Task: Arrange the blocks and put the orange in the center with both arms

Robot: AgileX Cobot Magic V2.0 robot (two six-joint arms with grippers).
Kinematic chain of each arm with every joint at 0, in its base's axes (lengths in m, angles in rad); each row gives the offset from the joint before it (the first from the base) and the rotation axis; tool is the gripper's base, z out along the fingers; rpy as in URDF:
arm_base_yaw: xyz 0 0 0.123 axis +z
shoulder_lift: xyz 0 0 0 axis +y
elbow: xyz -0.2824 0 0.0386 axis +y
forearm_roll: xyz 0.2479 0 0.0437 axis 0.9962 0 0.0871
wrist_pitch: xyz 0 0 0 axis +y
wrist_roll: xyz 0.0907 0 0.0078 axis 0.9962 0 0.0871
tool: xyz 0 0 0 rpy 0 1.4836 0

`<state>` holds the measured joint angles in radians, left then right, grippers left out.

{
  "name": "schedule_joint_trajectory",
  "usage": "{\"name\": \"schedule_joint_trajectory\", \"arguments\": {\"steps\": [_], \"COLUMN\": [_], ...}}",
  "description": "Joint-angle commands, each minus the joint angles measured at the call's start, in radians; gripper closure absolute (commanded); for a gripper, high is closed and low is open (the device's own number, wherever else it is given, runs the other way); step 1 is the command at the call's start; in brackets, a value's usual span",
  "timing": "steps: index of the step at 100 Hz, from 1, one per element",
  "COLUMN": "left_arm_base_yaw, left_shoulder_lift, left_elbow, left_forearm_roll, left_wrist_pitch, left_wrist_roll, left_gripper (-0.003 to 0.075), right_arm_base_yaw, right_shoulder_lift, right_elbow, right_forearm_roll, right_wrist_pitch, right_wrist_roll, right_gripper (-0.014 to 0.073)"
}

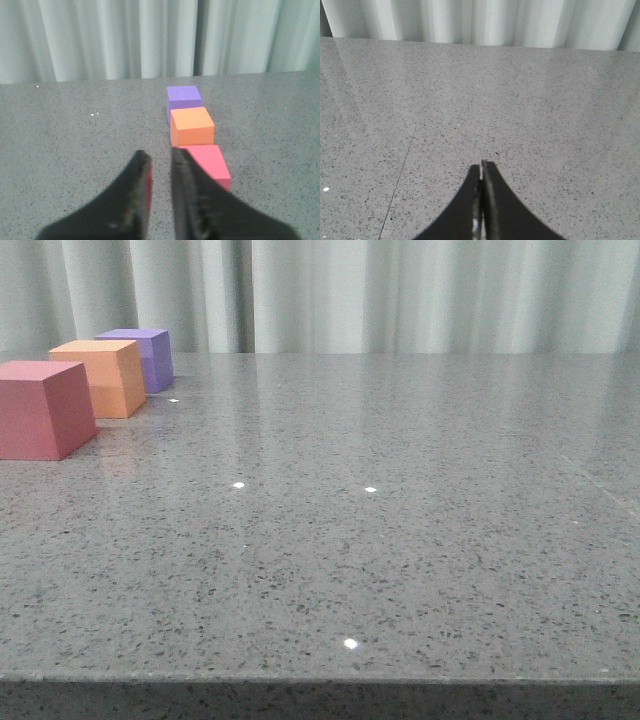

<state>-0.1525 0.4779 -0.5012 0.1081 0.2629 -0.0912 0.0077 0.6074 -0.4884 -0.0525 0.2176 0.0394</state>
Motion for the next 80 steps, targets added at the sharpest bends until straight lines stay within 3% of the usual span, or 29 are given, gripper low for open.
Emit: {"name": "schedule_joint_trajectory", "arguments": {"steps": [1, 63, 80], "left_arm_base_yaw": [0.002, 0.002, 0.002], "left_shoulder_lift": [0.000, 0.000, -0.020], "left_elbow": [-0.024, -0.024, 0.021], "left_forearm_roll": [-0.006, -0.006, 0.002], "left_wrist_pitch": [-0.085, -0.079, -0.143], "left_wrist_roll": [-0.007, -0.007, -0.007], "left_gripper": [0.0741, 0.0741, 0.0741], "right_arm_base_yaw": [-0.006, -0.006, -0.006], "right_shoulder_lift": [-0.003, -0.003, -0.003], "right_elbow": [-0.026, -0.026, -0.026], "right_forearm_roll": [-0.009, -0.009, -0.009], "right_wrist_pitch": [-0.075, -0.075, -0.075], "right_wrist_roll": [-0.009, -0.009, -0.009], "right_gripper": [0.0682, 0.0682, 0.0682]}}
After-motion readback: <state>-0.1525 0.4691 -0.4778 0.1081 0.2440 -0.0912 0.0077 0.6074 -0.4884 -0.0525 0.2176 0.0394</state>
